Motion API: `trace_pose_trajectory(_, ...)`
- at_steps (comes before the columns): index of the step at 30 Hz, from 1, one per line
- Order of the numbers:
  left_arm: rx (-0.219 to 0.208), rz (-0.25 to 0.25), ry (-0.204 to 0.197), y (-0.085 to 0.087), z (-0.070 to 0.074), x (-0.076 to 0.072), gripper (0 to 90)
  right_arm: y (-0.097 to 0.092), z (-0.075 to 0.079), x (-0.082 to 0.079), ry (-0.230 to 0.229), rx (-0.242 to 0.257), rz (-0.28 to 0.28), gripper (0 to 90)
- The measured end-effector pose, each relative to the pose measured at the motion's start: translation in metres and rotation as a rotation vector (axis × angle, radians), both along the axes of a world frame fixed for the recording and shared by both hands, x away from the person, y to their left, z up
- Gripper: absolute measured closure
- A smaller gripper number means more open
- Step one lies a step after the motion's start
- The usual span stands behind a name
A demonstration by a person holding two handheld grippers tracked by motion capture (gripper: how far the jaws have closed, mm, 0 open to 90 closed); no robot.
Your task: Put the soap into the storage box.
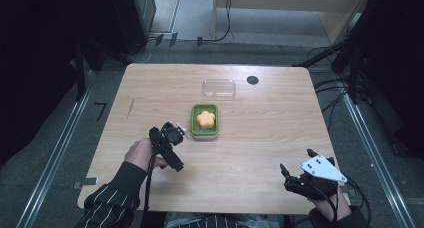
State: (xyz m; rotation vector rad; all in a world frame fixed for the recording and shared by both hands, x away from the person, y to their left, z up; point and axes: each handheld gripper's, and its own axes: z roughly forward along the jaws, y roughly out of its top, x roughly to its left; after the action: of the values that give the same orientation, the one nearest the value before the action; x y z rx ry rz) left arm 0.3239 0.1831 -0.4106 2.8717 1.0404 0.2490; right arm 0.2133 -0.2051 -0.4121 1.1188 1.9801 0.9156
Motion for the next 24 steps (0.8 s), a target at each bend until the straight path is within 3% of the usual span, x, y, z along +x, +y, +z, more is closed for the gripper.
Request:
trace_pose_trajectory(6, 0.007, 0.024, 0.018, 0.011, -0.008, -0.016, 0.0, 0.0, 0.0, 0.0, 0.001, 0.0, -0.001, 13.7)
trace_pose_trajectory(15, 0.034, 0.05, 0.081, 0.029, -0.023, -0.038, 0.0, 0.0, 0.0, 0.0, -0.002, -0.004, 0.002, 13.7)
trace_pose_trajectory(24, 0.029, 0.063, 0.087, 0.035, -0.031, -0.049, 0.0, -0.001, 0.0, -0.001, -0.005, -0.004, -0.007, 13.7)
